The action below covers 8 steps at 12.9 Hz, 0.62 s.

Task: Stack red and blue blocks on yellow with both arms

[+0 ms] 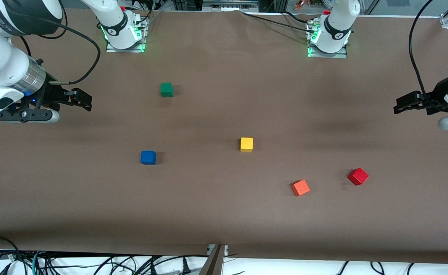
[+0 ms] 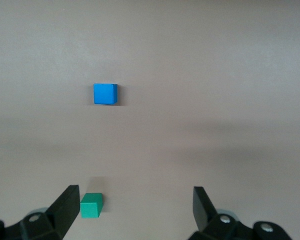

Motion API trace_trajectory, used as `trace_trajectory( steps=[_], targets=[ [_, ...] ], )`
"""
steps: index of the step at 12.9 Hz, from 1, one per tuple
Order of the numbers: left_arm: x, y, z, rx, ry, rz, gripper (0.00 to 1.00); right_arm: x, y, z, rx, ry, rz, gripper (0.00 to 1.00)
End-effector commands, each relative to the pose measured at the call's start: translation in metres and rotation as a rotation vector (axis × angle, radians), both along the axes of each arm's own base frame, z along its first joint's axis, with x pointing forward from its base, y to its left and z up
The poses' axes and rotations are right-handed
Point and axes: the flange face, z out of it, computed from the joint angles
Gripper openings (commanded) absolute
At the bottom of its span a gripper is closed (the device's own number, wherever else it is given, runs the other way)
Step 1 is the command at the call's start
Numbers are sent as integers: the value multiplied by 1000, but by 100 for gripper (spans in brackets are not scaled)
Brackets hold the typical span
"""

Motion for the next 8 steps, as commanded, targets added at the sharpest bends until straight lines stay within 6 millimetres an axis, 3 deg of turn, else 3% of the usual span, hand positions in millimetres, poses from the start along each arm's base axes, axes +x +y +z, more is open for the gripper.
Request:
trace_trajectory(
  steps=[1, 5, 8],
  targets=[
    [5, 7, 4, 14, -2, -9, 100, -5, -3, 5, -8, -17, 12, 100],
    [14, 6, -12, 4, 10, -10, 100, -5, -3, 5, -6, -15, 11, 100],
    [37, 15, -43, -7, 23, 4, 100, -3, -3, 4, -7, -18, 11, 100]
  ],
)
